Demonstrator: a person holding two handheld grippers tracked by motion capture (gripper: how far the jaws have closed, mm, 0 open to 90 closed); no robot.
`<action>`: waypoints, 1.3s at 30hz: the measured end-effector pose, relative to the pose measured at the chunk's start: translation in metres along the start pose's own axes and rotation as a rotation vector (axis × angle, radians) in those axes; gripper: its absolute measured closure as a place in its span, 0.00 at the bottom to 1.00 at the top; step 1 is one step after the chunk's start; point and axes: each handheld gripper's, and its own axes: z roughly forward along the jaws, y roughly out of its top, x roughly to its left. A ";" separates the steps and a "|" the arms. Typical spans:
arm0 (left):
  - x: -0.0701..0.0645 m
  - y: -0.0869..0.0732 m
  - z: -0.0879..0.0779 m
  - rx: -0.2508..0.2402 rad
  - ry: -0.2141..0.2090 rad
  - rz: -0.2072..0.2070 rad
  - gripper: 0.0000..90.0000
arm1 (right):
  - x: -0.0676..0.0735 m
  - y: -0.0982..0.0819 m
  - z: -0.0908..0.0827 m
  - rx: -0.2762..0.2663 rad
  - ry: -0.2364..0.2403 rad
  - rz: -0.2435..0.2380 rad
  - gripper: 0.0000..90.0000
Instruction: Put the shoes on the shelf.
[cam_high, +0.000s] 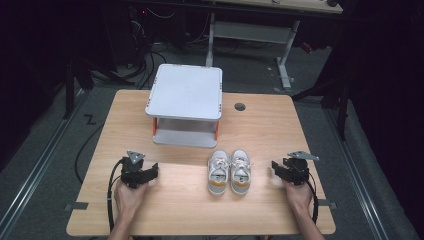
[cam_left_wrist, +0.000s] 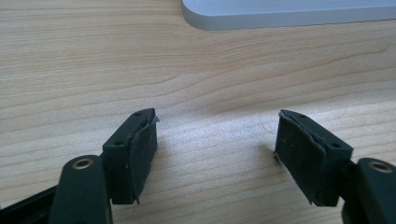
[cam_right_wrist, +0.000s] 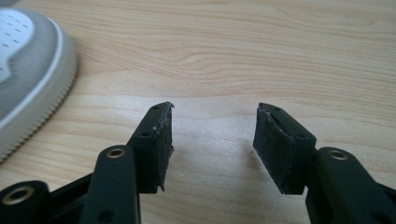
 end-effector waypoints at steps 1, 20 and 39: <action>0.000 0.001 0.000 0.008 -0.001 -0.004 0.33 | -0.001 -0.001 0.002 0.003 -0.008 -0.006 0.51; -0.091 0.024 -0.047 -0.015 -0.238 0.116 0.35 | -0.002 -0.004 0.007 -0.003 -0.029 -0.024 0.46; -0.212 0.054 -0.043 0.103 -0.403 0.257 0.34 | -0.002 -0.004 0.007 -0.001 -0.027 -0.024 0.45</action>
